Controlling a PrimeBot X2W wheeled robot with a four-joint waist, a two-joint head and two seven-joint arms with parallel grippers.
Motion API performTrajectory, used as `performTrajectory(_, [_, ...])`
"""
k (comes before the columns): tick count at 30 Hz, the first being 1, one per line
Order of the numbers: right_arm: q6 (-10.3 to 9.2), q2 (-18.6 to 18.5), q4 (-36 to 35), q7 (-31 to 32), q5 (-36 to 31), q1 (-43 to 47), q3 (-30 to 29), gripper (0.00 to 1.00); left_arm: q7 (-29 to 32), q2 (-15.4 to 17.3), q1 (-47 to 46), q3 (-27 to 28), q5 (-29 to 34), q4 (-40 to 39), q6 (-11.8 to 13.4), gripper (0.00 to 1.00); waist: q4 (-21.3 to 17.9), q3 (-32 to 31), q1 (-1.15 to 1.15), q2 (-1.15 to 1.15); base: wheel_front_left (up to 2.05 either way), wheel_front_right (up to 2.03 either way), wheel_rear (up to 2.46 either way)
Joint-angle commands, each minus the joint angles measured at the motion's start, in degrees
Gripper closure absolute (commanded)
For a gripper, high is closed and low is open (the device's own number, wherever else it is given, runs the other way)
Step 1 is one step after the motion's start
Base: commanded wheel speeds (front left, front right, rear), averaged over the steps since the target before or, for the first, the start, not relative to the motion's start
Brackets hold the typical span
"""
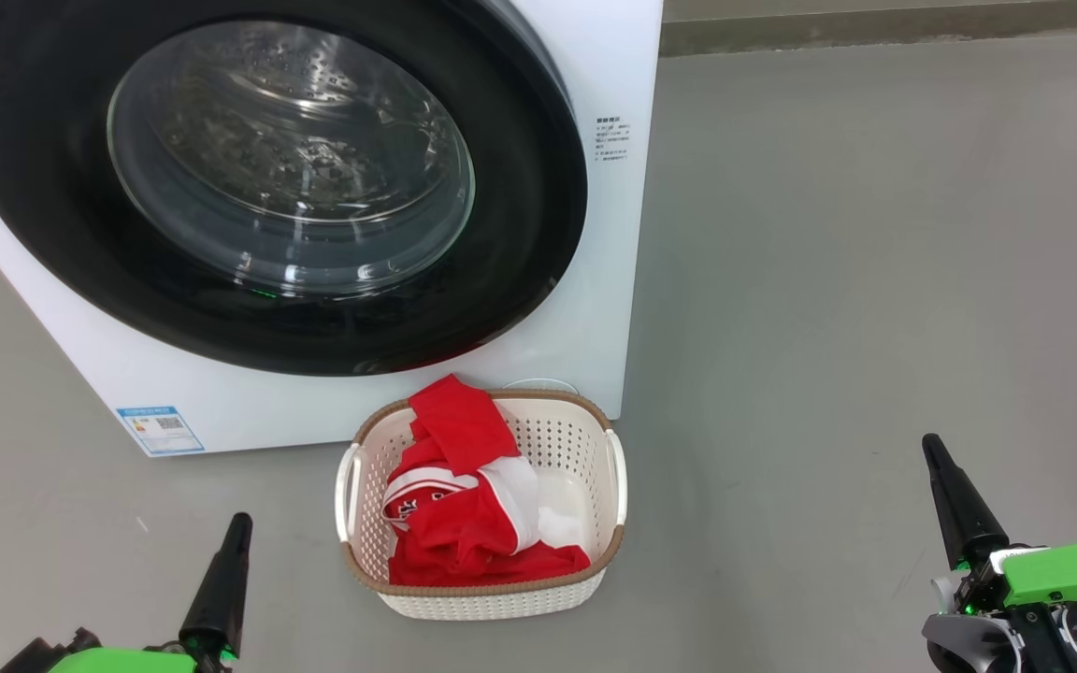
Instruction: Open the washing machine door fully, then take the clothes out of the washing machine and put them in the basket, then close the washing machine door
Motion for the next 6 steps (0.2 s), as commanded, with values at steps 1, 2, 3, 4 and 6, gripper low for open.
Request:
performTrajectory(1, [0.02, -0.83, -1.41, 0.34, 0.23, -2.42, 1.03, 1.00, 0.40, 1.03, -2.25, 1.95, -0.42, -1.18, -0.41, 1.00, 0.00, 0.00, 0.00, 0.00, 0.00, 0.00, 0.00])
performTrajectory(2, [0.02, -0.83, -1.41, 0.34, 0.23, -2.42, 1.03, 1.00, 0.40, 1.03, -2.25, 1.95, -0.42, -1.18, -0.41, 1.00, 0.00, 0.00, 0.00, 0.00, 0.00, 0.00, 0.00])
performTrajectory(3, [0.02, -0.83, -1.41, 0.34, 0.23, -2.42, 1.03, 1.00, 0.40, 1.03, -2.25, 1.95, -0.42, -1.18, -0.41, 1.00, 0.00, 0.00, 0.00, 0.00, 0.00, 0.00, 0.00])
performTrajectory(4, [0.02, -0.83, -1.41, 0.34, 0.23, -2.42, 1.03, 1.00, 0.40, 1.03, -2.25, 1.95, -0.42, -1.18, -0.41, 1.00, 0.00, 0.00, 0.00, 0.00, 0.00, 0.00, 0.00])
performTrajectory(6, [0.02, -0.83, -1.41, 0.34, 0.23, -2.42, 1.03, 1.00, 0.40, 1.03, -2.25, 1.95, -0.42, -1.18, -0.41, 1.00, 0.00, 0.00, 0.00, 0.00, 0.00, 0.00, 0.00])
